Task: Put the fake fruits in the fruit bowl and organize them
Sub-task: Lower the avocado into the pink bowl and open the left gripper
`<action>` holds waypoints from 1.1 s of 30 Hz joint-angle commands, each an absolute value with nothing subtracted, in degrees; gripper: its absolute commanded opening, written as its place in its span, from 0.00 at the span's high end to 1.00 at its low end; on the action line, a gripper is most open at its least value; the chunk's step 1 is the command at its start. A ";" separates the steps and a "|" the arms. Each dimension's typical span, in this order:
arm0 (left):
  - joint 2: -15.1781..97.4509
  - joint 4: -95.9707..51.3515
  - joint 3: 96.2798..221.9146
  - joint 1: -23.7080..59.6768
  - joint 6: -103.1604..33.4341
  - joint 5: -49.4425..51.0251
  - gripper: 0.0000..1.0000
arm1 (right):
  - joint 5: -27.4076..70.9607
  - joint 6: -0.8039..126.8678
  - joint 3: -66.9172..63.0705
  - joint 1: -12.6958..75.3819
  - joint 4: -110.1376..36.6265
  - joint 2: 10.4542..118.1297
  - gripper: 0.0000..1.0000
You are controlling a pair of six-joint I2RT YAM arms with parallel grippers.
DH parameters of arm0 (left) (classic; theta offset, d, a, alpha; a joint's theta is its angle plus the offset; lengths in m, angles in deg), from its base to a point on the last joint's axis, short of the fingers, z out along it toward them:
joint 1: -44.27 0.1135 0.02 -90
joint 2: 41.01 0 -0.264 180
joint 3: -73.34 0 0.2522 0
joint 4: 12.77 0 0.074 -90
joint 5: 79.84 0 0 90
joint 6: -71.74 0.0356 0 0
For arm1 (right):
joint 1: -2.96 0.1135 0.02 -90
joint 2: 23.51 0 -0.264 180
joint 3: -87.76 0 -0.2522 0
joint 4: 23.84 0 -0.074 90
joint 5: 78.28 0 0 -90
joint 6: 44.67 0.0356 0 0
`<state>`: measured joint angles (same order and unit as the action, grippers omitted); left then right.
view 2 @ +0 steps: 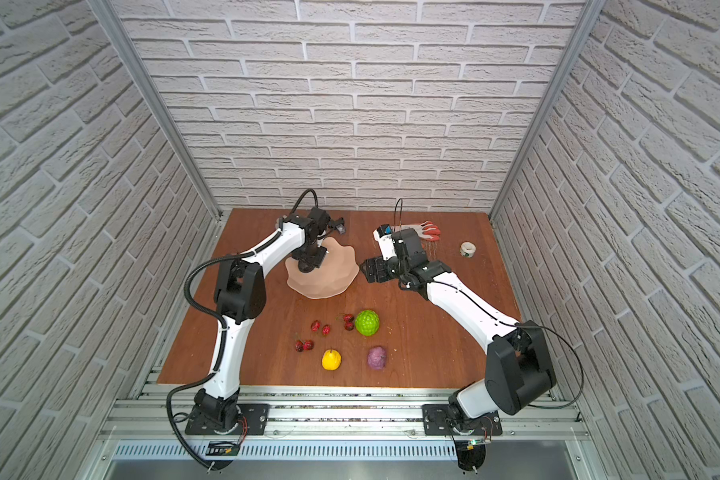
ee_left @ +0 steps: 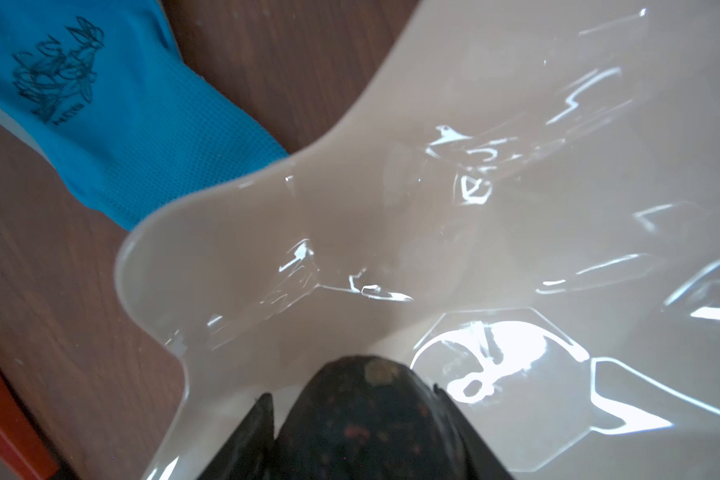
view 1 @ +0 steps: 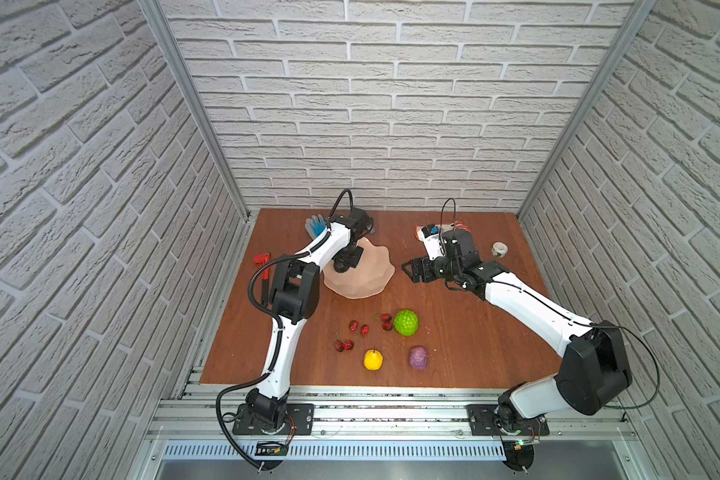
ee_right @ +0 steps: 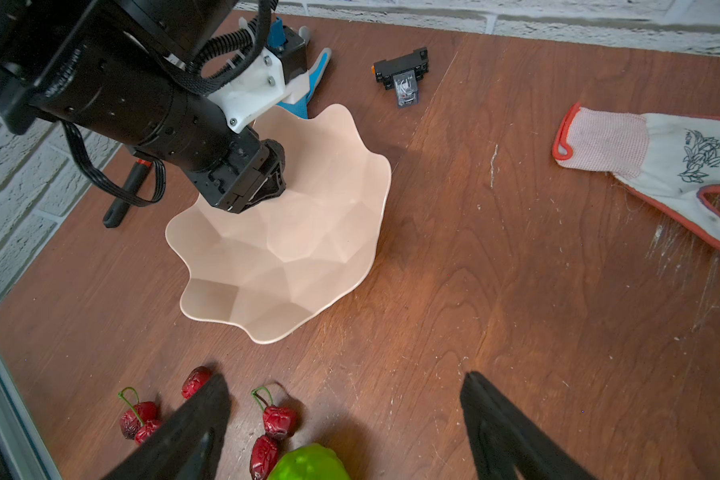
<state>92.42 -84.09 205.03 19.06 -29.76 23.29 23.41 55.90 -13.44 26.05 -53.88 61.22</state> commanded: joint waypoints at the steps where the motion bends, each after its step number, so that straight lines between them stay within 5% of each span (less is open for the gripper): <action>1: 93.45 -83.01 206.87 18.78 -29.32 24.58 0.71 | 23.72 54.89 -12.39 26.43 -53.57 60.07 0.12; 15: 96.17 -82.69 207.51 18.35 -30.45 24.06 0.62 | 23.42 53.68 -12.21 26.43 -54.22 60.60 0.12; 20: 95.81 -81.83 206.71 17.90 -31.33 23.88 0.51 | 23.34 53.44 -11.99 26.43 -54.79 60.70 0.12; 24: 94.91 -81.77 206.37 17.20 -31.53 23.83 0.32 | 23.08 53.63 -11.98 26.43 -55.19 60.52 0.12; 33: 92.40 -80.76 204.43 16.89 -32.30 23.61 0.24 | 24.00 53.45 -12.99 26.44 -54.24 59.84 0.09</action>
